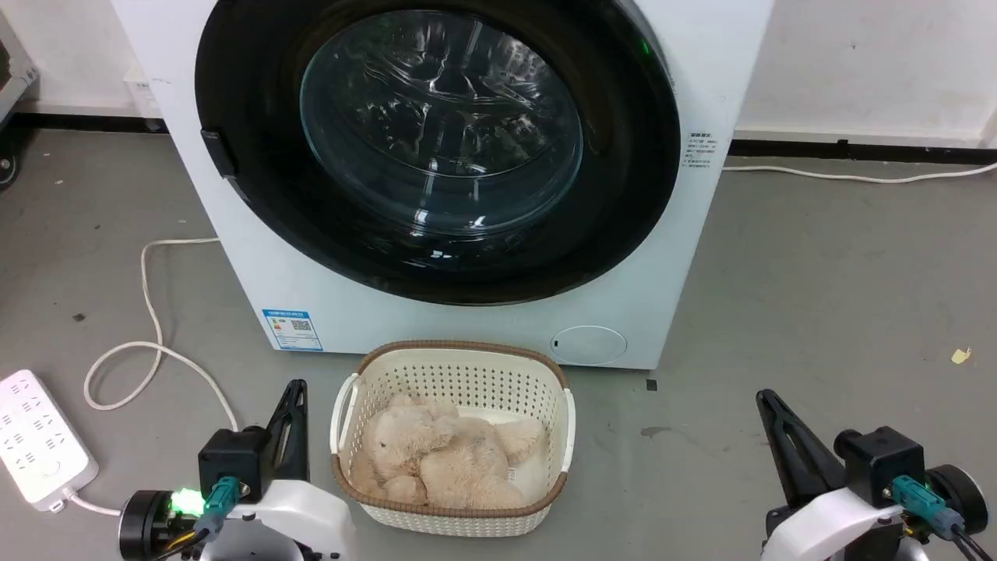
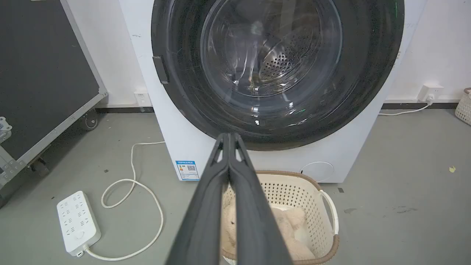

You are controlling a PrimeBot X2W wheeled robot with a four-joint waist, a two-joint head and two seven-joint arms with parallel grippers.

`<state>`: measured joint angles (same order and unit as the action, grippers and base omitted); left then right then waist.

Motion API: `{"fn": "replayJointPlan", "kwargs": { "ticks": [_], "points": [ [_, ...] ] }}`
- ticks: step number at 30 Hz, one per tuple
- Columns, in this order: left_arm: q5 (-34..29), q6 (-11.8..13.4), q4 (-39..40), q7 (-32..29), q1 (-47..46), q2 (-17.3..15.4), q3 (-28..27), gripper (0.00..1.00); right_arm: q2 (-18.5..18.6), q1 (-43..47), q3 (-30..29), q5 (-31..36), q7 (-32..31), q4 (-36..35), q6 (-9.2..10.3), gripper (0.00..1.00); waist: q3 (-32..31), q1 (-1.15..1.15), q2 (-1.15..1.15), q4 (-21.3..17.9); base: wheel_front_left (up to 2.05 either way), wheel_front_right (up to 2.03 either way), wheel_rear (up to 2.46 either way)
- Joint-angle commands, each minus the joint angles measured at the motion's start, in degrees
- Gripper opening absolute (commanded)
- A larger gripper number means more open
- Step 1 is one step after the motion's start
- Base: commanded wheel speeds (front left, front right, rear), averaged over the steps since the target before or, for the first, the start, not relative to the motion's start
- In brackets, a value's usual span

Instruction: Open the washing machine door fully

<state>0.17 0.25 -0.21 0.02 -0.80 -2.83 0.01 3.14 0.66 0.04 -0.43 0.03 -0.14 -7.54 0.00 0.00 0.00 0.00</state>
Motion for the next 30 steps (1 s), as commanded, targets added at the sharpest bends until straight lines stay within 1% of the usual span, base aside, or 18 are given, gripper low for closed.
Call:
{"fn": "replayJointPlan", "kwargs": {
  "ticks": [1,30],
  "points": [
    [-0.2,-0.2,0.2,0.0,0.8,0.0,0.0,0.00,-0.3,-0.7,0.0,0.4,0.0,0.1,0.05,0.00,0.0,0.00,0.00,0.0,0.00,0.00,0.00],
    [-0.2,-0.2,0.2,0.0,0.8,0.0,0.0,0.00,-0.3,-0.7,0.0,0.4,0.0,0.1,0.05,0.00,0.0,0.00,0.00,0.0,0.00,0.00,0.00]
  ]
}}
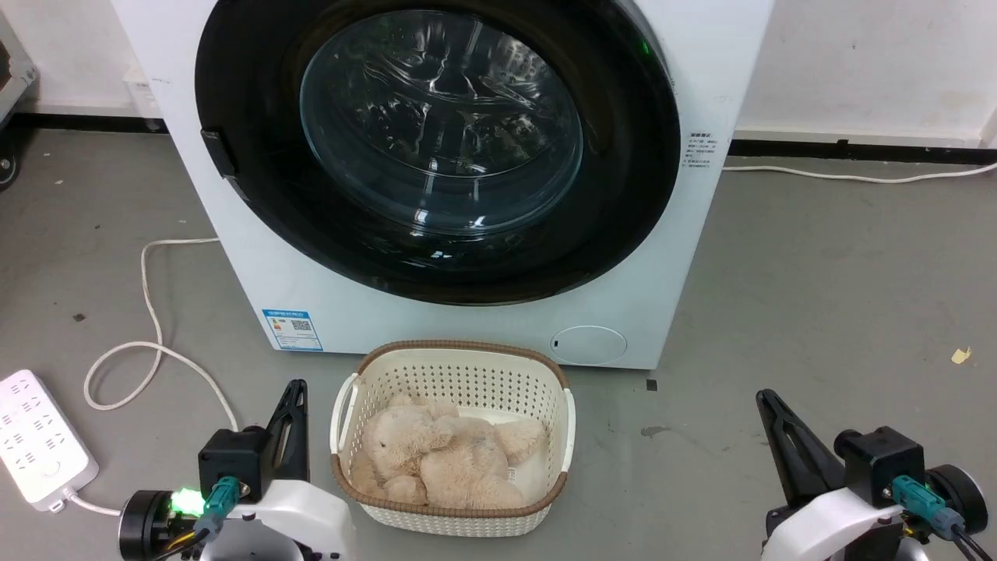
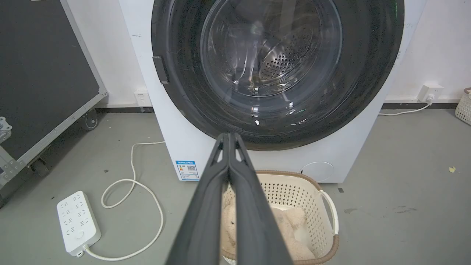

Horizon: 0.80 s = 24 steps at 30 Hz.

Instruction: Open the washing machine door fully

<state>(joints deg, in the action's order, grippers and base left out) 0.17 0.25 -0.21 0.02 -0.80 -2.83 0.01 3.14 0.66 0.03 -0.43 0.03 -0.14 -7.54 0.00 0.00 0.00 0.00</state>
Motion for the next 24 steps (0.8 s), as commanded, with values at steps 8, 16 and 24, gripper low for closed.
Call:
{"fn": "replayJointPlan", "kwargs": {
  "ticks": [8,16,24],
  "points": [
    [0.0,0.1,0.0,0.0,0.0,0.0,0.0,1.00,0.0,0.0,0.0,0.0,0.0,0.0,0.00,1.00,0.0,0.00,0.00,0.0,0.00,0.00,0.00],
    [0.0,0.3,0.0,0.7,0.0,0.0,0.7,1.00,0.1,0.1,0.0,-0.7,0.7,0.0,0.00,1.00,0.2,0.00,0.00,0.0,0.00,0.00,0.00],
    [0.1,1.1,0.7,1.9,-0.9,0.0,2.3,1.00,1.1,-0.4,0.1,-1.0,1.9,-1.3,0.01,1.00,2.0,0.00,0.00,0.4,0.00,0.00,0.00]
  ]
}}
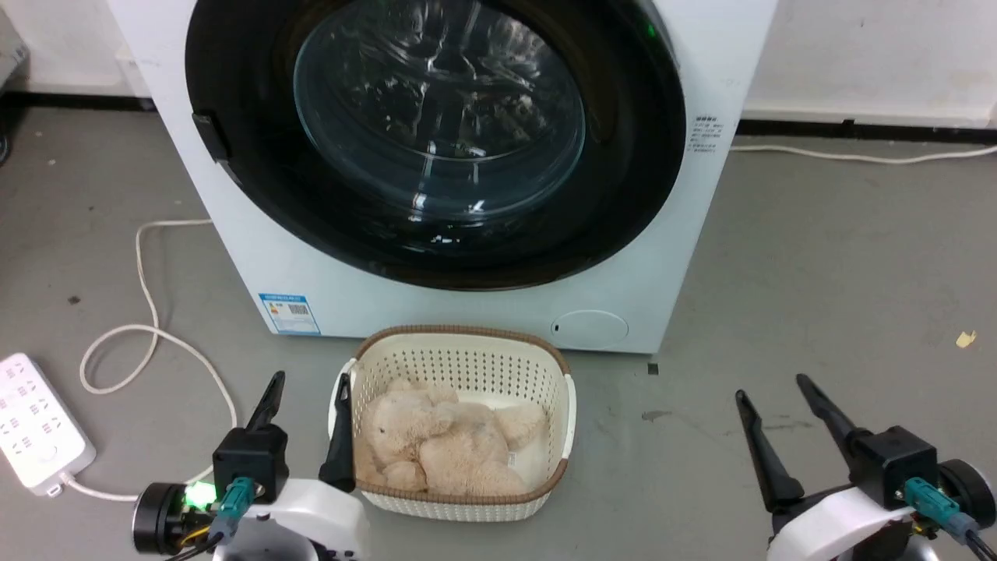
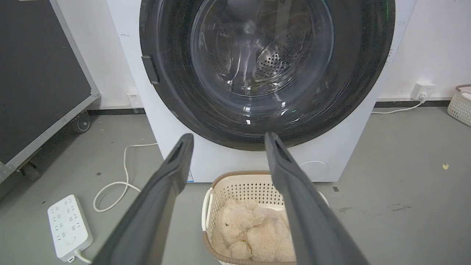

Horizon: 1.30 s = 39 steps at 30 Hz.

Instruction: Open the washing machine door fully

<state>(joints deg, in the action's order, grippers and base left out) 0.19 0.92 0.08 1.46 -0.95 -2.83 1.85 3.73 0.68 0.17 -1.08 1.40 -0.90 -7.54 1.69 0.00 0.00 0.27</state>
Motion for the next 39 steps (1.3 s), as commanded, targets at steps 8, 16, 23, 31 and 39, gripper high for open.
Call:
{"fn": "replayJointPlan", "kwargs": {
  "ticks": [8,16,23,31,39],
  "points": [
    [0.2,1.6,1.3,1.7,-2.5,0.0,2.4,1.00,2.4,-2.8,-1.6,-2.0,1.7,-1.2,0.01,1.00,3.6,0.00,0.00,0.8,0.00,0.00,0.00],
    [0.3,2.5,1.8,2.7,-3.9,0.0,3.9,1.00,5.1,-6.6,-1.3,-4.0,1.8,-1.6,0.01,1.00,5.9,0.00,0.00,1.2,0.00,0.00,0.00],
    [0.3,3.3,2.2,3.5,-4.6,0.0,4.9,1.00,7.7,-11.1,-1.0,-7.1,1.2,-1.1,0.02,0.43,7.2,0.00,0.00,1.7,0.00,0.00,0.00],
    [0.5,4.0,2.8,4.4,-5.1,0.0,5.9,1.00,9.9,-16.9,-1.2,-13.8,-0.2,0.2,0.02,0.00,8.7,0.00,0.00,2.5,0.00,0.00,0.00],
    [0.6,4.7,3.4,5.4,-6.0,0.0,7.0,1.00,10.1,-24.5,-2.4,-22.5,-4.0,3.8,0.02,0.00,10.7,0.00,0.00,3.5,0.00,0.00,0.00]
  ]
}}
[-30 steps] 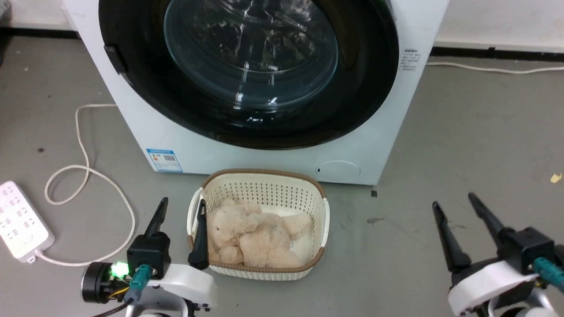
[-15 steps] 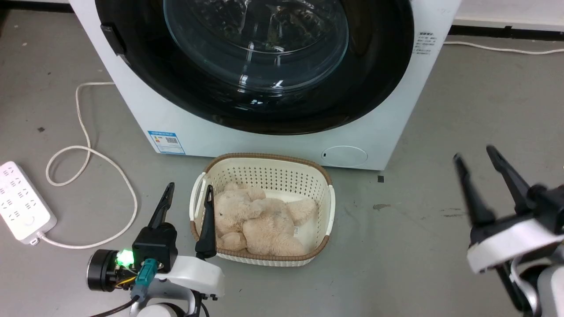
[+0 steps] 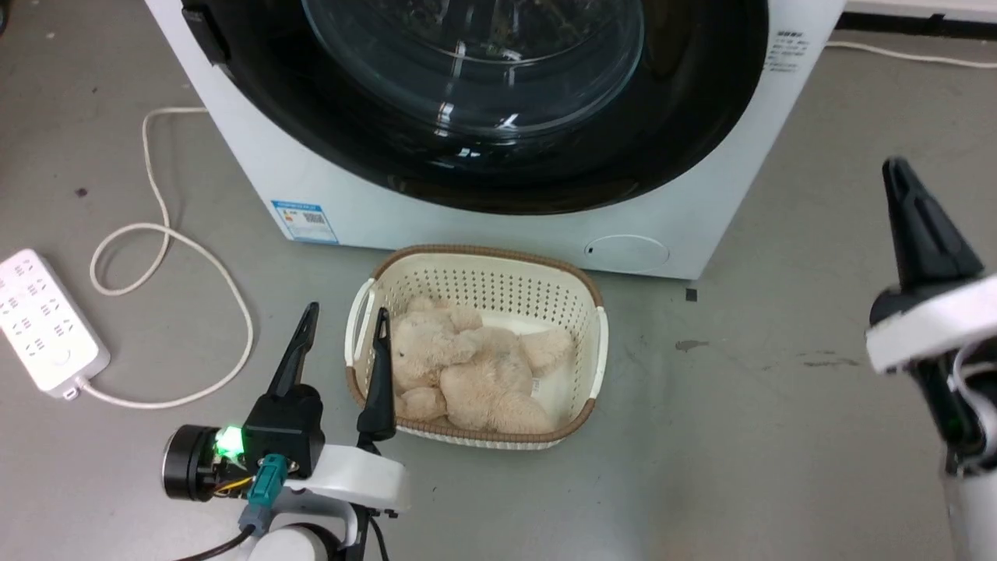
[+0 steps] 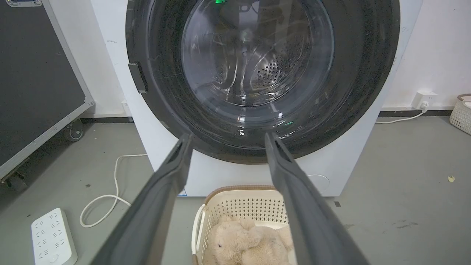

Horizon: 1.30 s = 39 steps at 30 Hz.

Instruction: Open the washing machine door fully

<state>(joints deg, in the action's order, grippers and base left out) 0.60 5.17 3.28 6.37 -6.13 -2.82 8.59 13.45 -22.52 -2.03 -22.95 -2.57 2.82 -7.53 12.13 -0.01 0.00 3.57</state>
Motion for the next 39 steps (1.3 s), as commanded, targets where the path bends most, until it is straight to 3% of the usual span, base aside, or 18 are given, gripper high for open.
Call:
{"fn": "replayJointPlan", "kwargs": {
  "ticks": [1,23,39],
  "points": [
    [0.2,0.5,0.3,0.6,-0.9,0.0,0.4,1.00,0.5,-2.3,-0.2,-1.6,-0.6,0.6,0.01,0.00,0.5,0.01,0.00,0.3,0.00,0.00,0.00],
    [0.1,2.8,2.2,3.2,-4.0,0.0,4.0,1.00,2.4,-22.0,-1.9,-20.5,-12.1,14.8,0.02,0.00,7.0,0.01,0.00,2.5,0.00,0.00,0.00],
    [0.9,4.5,3.4,5.2,-6.4,-0.1,6.8,1.00,4.5,-36.8,-6.6,-35.6,-24.9,31.1,0.03,0.00,11.6,0.01,0.00,4.2,0.00,0.00,0.00]
  ]
}}
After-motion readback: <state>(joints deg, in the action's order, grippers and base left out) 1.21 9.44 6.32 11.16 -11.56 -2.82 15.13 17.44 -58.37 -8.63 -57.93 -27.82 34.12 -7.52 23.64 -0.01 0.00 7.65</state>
